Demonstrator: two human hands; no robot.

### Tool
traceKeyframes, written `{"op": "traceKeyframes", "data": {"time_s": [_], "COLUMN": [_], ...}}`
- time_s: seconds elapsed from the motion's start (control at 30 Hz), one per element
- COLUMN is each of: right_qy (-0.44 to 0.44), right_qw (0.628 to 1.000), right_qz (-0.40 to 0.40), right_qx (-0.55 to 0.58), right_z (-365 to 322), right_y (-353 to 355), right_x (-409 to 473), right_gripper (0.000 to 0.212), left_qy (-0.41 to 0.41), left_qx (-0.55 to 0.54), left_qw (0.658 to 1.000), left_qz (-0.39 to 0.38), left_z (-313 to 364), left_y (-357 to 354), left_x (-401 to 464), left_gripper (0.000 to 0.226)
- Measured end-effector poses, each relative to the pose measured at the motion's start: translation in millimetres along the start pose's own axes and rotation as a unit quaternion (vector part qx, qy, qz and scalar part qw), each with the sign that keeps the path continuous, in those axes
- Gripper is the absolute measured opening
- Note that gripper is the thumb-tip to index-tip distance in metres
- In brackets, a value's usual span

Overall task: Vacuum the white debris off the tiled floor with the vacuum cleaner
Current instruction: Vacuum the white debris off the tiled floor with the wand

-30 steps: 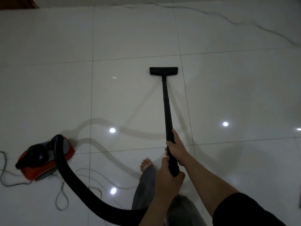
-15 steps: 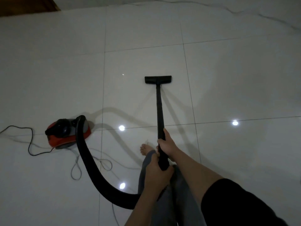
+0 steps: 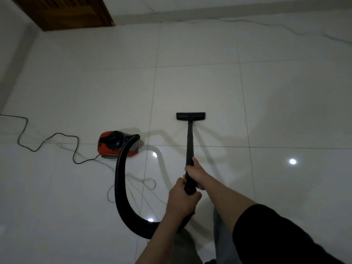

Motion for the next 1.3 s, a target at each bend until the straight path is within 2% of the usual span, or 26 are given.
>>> {"op": "traceKeyframes", "data": {"time_s": [0.1, 0.23, 0.37, 0.53, 0.73, 1.0, 1.3], "right_qy": [-0.007, 0.002, 0.011, 0.016, 0.014, 0.011, 0.016], "right_qw": [1.0, 1.0, 1.0, 0.999, 0.997, 0.994, 0.994], "right_qz": [-0.004, -0.014, -0.021, -0.032, -0.069, -0.105, -0.105], "right_qx": [0.005, -0.002, -0.011, 0.008, 0.037, -0.003, -0.026], "right_z": [-7.6, -19.9, -33.1, -48.7, -75.4, -117.0, -140.4], "right_y": [-36.0, -80.7, -121.2, -165.5, -201.9, -244.9, -311.9], "right_x": [-2.5, 1.6, 8.8, 19.1, 44.0, 64.5, 85.4], "right_gripper": [0.048, 0.064, 0.051, 0.063, 0.061, 0.068, 0.072], "left_qy": [-0.009, -0.013, -0.017, -0.009, 0.007, 0.011, 0.009], "left_qx": [0.006, 0.022, 0.024, 0.027, 0.036, 0.044, 0.085], "left_qw": [1.0, 1.0, 0.999, 0.999, 0.998, 0.996, 0.991], "left_qz": [0.001, 0.011, 0.019, 0.031, 0.042, 0.079, 0.1], "left_z": [-6.4, -15.6, -22.4, -29.3, -24.9, -11.4, -17.5], "left_y": [37.6, 86.1, 127.2, 173.8, 219.4, 274.7, 349.2], "left_x": [-2.8, -1.7, 0.9, 7.8, 32.0, 55.0, 68.0], "left_gripper": [0.028, 0.028, 0.027, 0.026, 0.027, 0.028, 0.028]}}
Point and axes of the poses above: each hand's wrist, its own x-axis towards the middle knuckle, its own y-axis out of the back of the hand, z = x × y, the point moved 7 cm from there along x, towards the middle knuckle, and after that the axes turned 7 degrees about -x, right-handed, at the moved point
